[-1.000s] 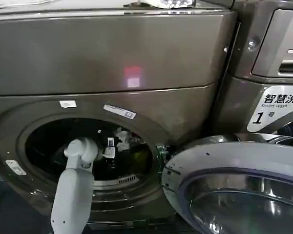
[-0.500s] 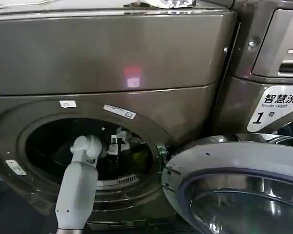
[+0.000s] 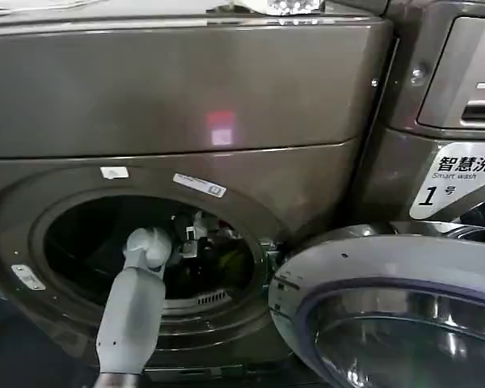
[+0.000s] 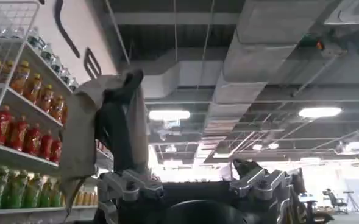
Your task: Grasp the clothes from the dryer.
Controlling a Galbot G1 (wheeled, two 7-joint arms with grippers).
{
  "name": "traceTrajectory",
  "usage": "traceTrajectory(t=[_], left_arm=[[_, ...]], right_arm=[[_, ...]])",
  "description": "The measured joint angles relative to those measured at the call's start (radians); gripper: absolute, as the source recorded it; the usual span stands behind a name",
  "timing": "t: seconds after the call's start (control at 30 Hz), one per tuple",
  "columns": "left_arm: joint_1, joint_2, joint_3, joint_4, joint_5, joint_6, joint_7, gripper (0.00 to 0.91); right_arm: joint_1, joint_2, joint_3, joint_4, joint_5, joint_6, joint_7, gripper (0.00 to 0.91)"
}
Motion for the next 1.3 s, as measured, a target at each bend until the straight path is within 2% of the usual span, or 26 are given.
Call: traceTrajectory(t=[0.07, 0.5, 0.87, 1.07, 1.3], left_arm=[[-0.002, 0.000, -0.003, 0.013, -0.002, 0.000, 0.000, 0.000], [0.000, 0.006, 0.000, 0.041, -0.057, 0.015, -0.004, 0.000], [0.007, 0.008, 0.013, 0.009, -0.142, 0.069, -0.066, 0.000], [-0.002, 0.005, 0.034, -0.026, -0.232, 0.109, -0.228, 0.000], [0.010, -0.014, 0.031, -0.085, -0.384, 0.178, -0.507, 0.000]], right_arm=[[-0.002, 0.000, 0.001, 0.001, 0.001, 0.000, 0.000, 0.907], [-0.003, 0.002, 0.001, 0.003, 0.002, -0.001, 0.000, 0.907], [-0.002, 0.002, -0.002, 0.000, 0.002, 0.000, -0.001, 0.907], [0.000, 0.008, -0.007, 0.000, 0.001, 0.002, -0.001, 0.907], [-0.001, 0.009, -0.010, 0.000, 0.001, 0.004, -0.005, 0.907]])
